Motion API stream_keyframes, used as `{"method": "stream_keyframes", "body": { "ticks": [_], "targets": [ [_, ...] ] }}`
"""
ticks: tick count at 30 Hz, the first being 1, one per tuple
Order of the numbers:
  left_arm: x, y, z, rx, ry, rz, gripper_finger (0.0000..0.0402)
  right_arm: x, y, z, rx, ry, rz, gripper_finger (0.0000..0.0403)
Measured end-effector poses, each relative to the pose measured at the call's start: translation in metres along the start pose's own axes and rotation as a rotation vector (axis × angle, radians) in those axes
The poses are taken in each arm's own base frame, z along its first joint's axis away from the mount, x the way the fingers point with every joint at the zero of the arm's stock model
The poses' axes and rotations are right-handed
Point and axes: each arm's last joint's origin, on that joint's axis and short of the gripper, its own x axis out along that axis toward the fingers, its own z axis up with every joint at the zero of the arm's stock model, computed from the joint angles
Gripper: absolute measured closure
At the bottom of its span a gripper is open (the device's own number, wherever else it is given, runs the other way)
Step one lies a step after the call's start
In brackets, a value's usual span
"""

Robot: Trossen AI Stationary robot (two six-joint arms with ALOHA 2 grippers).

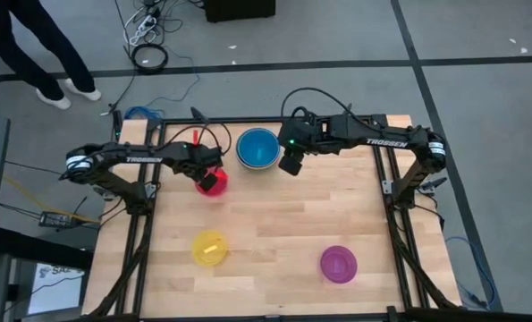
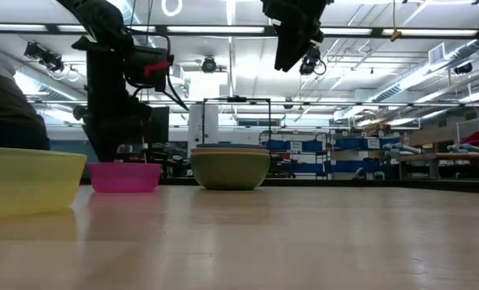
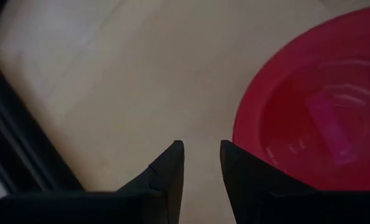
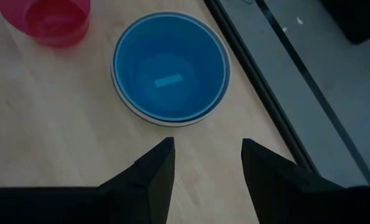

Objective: Nest bowls inside each other
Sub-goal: Stack the red bowl on top of the light blue bowl

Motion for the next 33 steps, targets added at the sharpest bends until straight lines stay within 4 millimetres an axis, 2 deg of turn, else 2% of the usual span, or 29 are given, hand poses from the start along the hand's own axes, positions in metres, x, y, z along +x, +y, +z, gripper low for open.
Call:
{"method": "stream_keyframes", "body": {
  "ticks": [11, 14, 18, 24, 26, 29, 33],
  "targets": [
    [-0.022, -0.002, 0.016, 0.004, -0.018, -0.097, 0.0288, 0.000, 0.000, 0.000, 0.007, 0.000, -0.002, 0.0234],
    [-0.018, -0.005, 0.013, 0.009, 0.017, -0.165, 0.0288, 0.000, 0.000, 0.000, 0.007, 0.001, -0.002, 0.0234],
    [-0.009, -0.006, 0.009, 0.006, 0.029, -0.157, 0.0288, 0.001, 0.000, 0.000, 0.007, 0.001, -0.002, 0.0234],
    [0.015, -0.008, 0.007, 0.003, -0.024, -0.145, 0.0293, 0.001, 0.000, 0.000, 0.010, -0.001, -0.002, 0.0236],
    [0.019, -0.009, 0.008, 0.031, -0.049, -0.139, 0.0311, 0.001, 0.000, 0.001, 0.012, -0.005, -0.001, 0.0236],
    [0.016, -0.010, 0.012, 0.058, -0.075, -0.164, 0.0375, 0.001, 0.000, 0.001, 0.012, -0.005, -0.001, 0.0236],
    [-0.002, -0.011, 0.024, 0.102, -0.179, -0.212, 0.0394, 0.001, 0.000, 0.001, 0.013, -0.008, -0.001, 0.0236]
  ]
}}
